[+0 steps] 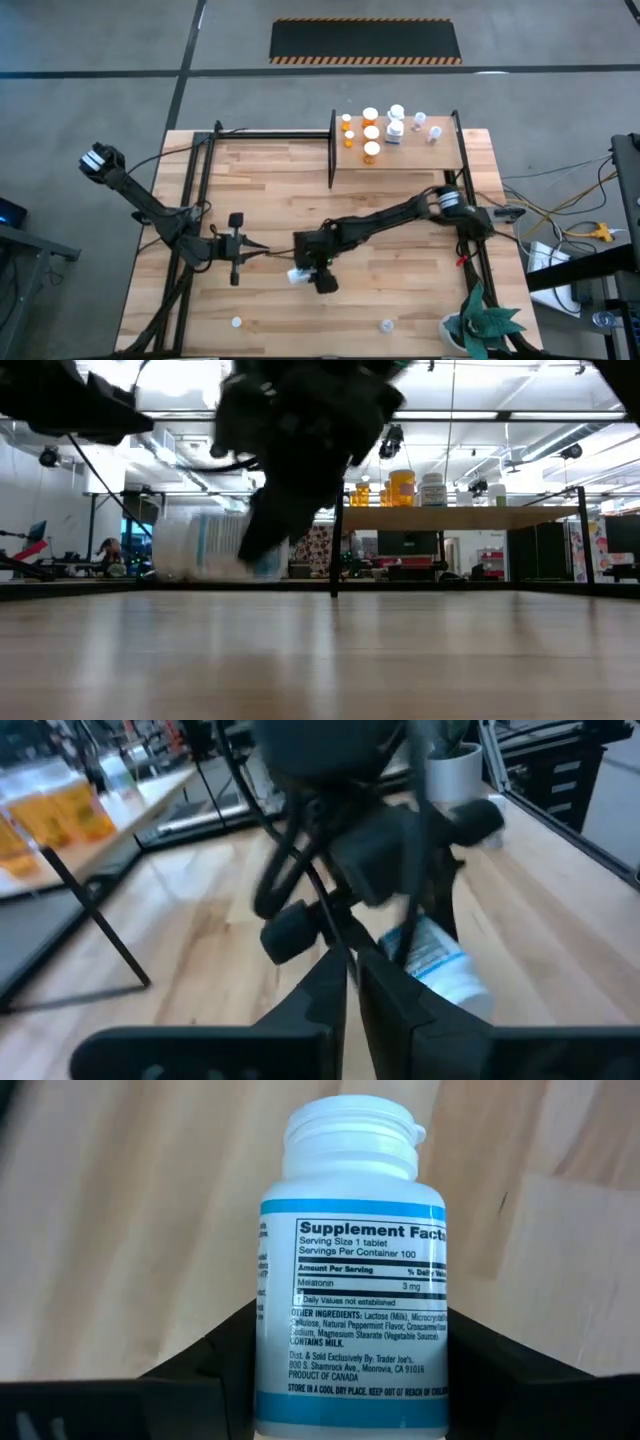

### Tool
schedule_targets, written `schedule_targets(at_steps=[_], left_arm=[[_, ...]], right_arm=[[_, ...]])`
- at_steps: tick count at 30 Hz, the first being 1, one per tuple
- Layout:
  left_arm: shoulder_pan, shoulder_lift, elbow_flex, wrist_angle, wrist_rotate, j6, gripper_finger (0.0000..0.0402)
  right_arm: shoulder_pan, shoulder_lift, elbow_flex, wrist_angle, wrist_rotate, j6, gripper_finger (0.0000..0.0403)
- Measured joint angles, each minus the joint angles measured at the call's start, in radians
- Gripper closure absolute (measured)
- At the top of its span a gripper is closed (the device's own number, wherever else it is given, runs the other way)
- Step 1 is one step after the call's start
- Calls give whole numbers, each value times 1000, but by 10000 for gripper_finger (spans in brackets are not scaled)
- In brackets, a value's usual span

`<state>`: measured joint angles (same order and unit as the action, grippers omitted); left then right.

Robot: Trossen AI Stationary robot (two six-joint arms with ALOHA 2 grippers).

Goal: Pick and place medicine bottles onto shelf by color
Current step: Put the white pill bottle on the shelf aligned with the other white pill bottles

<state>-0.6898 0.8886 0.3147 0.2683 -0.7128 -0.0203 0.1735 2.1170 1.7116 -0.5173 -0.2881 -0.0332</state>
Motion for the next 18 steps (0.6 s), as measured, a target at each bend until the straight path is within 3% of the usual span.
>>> schedule_targets(at_steps=[3,9,13,18], left_arm=[[18,6,19,-11,10,33,369],[78,38,86,-78,75,44,301],[130,87,149,-77,123,114,252],[198,192,261,-76,147,203,202]], right_arm=[[-29,-119,-233,313,-55,77,199],[-69,-307,-618,915,-60,246,199],[-84,-366,-769,1204,-65,369,194],[-94,-376,-837,1398,-109,474,192]])
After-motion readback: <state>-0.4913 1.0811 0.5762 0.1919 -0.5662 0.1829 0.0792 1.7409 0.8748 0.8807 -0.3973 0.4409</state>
